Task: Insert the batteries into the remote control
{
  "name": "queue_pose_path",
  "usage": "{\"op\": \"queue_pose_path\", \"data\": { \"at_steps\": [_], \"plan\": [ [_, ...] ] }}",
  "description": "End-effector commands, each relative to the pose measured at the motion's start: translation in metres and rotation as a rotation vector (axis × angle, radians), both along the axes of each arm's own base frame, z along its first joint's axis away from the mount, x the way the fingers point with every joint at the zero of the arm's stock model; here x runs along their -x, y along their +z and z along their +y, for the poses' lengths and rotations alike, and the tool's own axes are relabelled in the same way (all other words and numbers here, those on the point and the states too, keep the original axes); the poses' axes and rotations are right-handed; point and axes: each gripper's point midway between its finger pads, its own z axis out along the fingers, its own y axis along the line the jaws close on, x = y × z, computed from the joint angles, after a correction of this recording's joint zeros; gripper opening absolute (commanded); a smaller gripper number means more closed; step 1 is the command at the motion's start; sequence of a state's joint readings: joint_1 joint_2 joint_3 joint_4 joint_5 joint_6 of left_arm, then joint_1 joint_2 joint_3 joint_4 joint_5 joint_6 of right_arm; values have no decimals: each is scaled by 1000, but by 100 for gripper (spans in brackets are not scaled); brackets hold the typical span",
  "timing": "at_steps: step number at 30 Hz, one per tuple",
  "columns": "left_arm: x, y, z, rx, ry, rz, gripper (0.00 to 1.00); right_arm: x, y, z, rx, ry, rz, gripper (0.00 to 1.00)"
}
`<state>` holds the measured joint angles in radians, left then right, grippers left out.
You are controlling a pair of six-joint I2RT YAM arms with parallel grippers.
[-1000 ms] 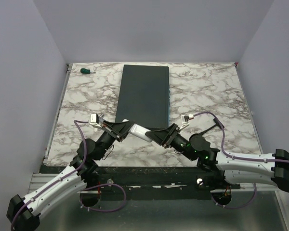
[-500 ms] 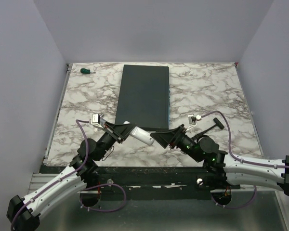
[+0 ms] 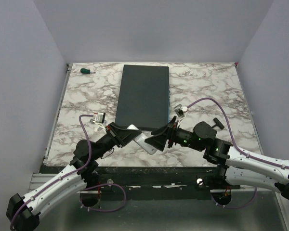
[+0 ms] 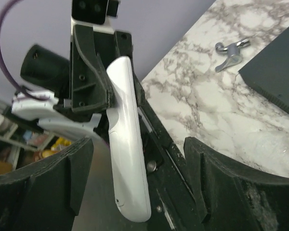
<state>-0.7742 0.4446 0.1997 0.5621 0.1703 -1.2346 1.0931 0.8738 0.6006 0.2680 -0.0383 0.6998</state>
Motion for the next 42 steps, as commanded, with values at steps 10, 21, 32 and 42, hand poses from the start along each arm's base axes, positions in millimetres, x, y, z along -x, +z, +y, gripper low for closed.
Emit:
{"op": "queue_pose_path", "data": {
  "at_steps": [10, 21, 32, 42],
  "plan": [
    [32, 47, -6, 11, -113, -294, 0, 48, -19, 8, 110, 309, 2, 66],
    [31, 43, -11, -30, -124, -309, 0, 46, -18, 13, 101, 312, 1, 48],
    [23, 33, -9, -87, -75, -286, 30, 38, -12, 12, 58, 252, -3, 1],
    [1, 21, -6, -187, 14, -185, 99, 12, -14, -3, 56, 71, 10, 1]
  ]
}}
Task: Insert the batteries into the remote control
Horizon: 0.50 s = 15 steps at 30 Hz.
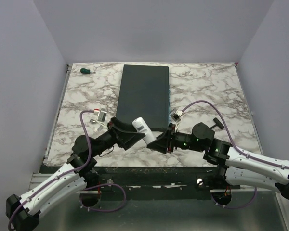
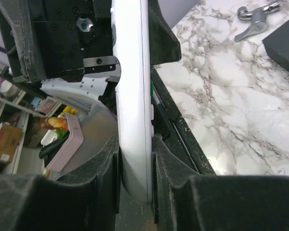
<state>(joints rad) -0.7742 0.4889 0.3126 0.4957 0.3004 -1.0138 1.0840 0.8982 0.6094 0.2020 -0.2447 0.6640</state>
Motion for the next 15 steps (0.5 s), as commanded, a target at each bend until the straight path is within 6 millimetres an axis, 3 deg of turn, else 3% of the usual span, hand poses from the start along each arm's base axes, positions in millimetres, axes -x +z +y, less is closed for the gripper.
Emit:
{"op": "queue_pose_path", "data": {
  "at_steps": [1, 5, 10, 15],
  "plan": [
    [-15, 1, 7, -59, 96, 34, 99, -23, 4, -12, -13, -152, -4, 1],
    [-29, -23, 21, -167, 217, 131, 99, -55, -12, -35, 98, -372, 12, 1],
    [-38, -54, 48, -332, 359, 220, 99, -96, -45, -88, 353, -707, -13, 1],
    [-39, -77, 67, -412, 433, 279, 99, -115, -57, -92, 573, -748, -108, 1]
  ]
}}
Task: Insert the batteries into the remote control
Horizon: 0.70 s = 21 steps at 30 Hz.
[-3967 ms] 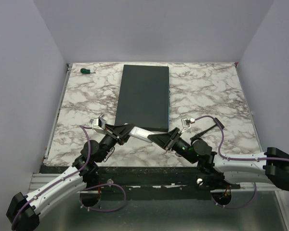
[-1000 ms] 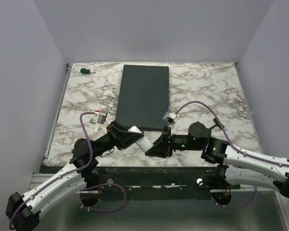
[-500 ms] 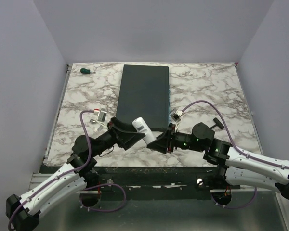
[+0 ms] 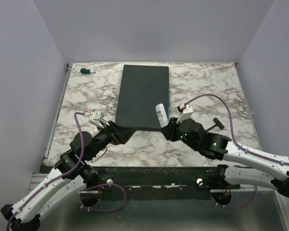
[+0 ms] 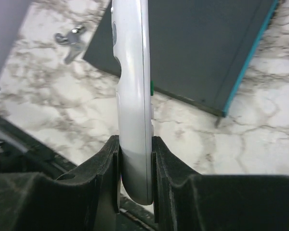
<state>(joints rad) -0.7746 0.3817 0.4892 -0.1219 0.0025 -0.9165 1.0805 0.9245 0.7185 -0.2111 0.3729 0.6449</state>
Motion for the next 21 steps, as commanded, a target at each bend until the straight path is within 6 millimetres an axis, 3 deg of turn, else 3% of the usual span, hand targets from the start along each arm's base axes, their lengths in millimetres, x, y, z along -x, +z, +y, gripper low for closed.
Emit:
{"op": "queue_pose_path", "data": {
  "at_steps": [1, 4, 9, 13, 21],
  "plan": [
    [-5, -44, 30, -156, 134, 107, 99, -32, -5, -24, 277, -144, -70, 1],
    [-3, -53, 38, -166, 166, 139, 99, -46, -11, -22, 447, -148, -93, 1],
    [2, -57, 44, -144, 175, 150, 99, -70, -38, -12, 710, -126, -116, 1],
    [6, -57, 42, -136, 151, 142, 99, -91, -51, 9, 795, -82, -126, 1],
    [9, -51, 40, -134, 129, 131, 99, -127, -74, 14, 984, -94, -160, 1]
  ]
}}
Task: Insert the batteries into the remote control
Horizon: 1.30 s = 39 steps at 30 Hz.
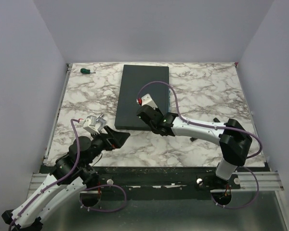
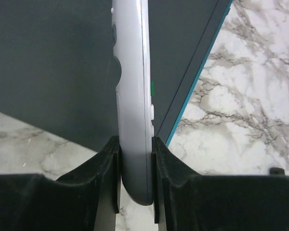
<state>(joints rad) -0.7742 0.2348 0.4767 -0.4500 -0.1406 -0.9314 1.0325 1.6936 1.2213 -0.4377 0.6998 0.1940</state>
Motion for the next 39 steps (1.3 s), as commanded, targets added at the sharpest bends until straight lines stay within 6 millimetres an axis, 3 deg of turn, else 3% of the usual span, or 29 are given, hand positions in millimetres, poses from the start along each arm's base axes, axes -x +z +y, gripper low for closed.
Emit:
{"op": "queue_pose_path", "data": {
  "at_steps": [1, 7, 13, 16, 20, 23, 33, 39],
  "plan": [
    [3, 5, -1, 8, -19, -12, 99, -23, -1, -4, 135, -8, -65, 1],
    [6, 10, -1, 35, -24, -28, 99, -31, -34, -9, 238, 1, -23, 1],
    [9, 9, 1, 35, -31, -36, 99, -35, -47, -6, 227, 1, -1, 2],
    [10, 9, 4, 19, -27, -35, 99, -37, -52, -4, 212, 4, 18, 14],
    [10, 9, 6, 16, -19, -29, 99, -37, -58, 1, 182, 15, 38, 22],
    [10, 10, 6, 26, -17, -30, 99, -35, -61, 5, 166, 25, 52, 36],
    [11, 13, 2, 32, -34, -24, 99, -32, -64, 8, 130, 42, 63, 57],
    [11, 12, 3, 23, -28, -14, 99, -30, -45, 24, 8, 77, 53, 64]
  ]
}}
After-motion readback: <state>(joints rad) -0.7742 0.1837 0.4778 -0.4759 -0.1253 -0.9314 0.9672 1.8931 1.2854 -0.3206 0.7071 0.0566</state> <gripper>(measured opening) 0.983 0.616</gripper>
